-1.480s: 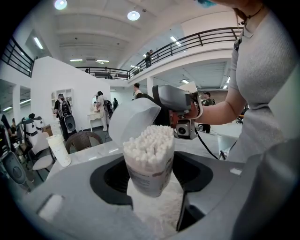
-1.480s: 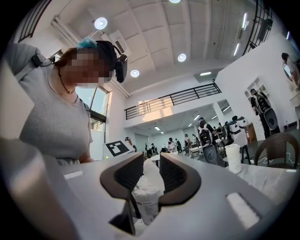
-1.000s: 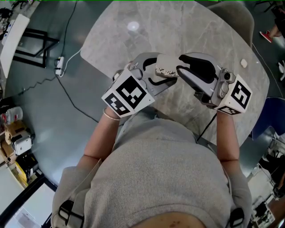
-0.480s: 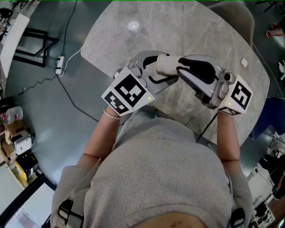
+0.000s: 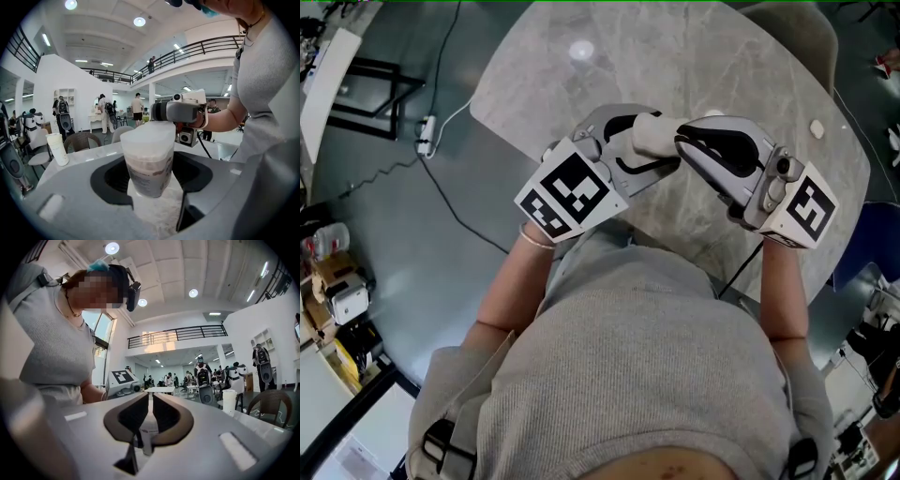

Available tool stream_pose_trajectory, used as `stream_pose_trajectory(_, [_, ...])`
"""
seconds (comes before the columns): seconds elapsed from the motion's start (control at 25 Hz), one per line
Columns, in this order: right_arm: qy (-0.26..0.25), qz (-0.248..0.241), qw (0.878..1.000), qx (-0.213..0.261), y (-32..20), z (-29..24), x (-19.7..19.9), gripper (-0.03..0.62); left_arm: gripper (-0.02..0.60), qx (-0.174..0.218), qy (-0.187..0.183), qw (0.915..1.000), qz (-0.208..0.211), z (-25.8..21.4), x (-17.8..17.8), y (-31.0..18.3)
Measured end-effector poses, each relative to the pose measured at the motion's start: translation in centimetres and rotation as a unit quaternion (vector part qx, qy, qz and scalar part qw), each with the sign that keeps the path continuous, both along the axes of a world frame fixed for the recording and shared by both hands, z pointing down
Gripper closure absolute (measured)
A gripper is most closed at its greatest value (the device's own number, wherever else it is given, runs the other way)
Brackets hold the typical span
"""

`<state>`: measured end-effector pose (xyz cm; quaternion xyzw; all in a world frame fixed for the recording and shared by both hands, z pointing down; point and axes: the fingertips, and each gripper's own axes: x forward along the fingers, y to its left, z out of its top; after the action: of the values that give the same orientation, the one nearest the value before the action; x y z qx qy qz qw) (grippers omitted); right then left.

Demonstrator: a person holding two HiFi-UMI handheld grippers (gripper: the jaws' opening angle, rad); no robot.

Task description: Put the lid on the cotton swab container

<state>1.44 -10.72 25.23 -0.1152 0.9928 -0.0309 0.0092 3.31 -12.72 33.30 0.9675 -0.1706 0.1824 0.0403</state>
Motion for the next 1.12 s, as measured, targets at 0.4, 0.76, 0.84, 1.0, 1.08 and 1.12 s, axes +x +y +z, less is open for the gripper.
stream_pose_trajectory(0.4, [0.044,0.021,0.999,0.02,0.0,0.3,-0.3,0.566,0.314,0.01,-0.001,0.9999,-0.006,0.1,0.2,-0.2])
stream_pose_trajectory(0.76, [0.089,0.04,0.995,0.028,-0.1,0.5,-1.0,0.591,0.318,0.011,0.015,0.9998,-0.01,-0.1,0.0,-0.6])
stream_pose_trajectory(0.84, [0.097,0.039,0.994,0.028,-0.1,0.3,-1.3,0.591,0.318,0.013,0.015,0.9998,-0.008,-0.2,0.1,-0.6])
stream_pose_trajectory(1.0, [0.137,0.04,0.989,0.048,0.1,0.7,-2.1,0.591,0.318,0.019,0.01,0.9998,-0.004,-0.2,0.4,-0.9])
stream_pose_trajectory(1.08, [0.135,0.042,0.989,0.035,0.0,0.8,-1.9,0.591,0.318,0.019,0.008,0.9998,-0.003,-0.2,0.5,-0.8])
stream_pose_trajectory(1.12, [0.131,0.043,0.99,0.029,0.0,0.8,-1.8,0.592,0.318,0.019,0.007,0.9998,-0.003,-0.1,0.5,-0.8])
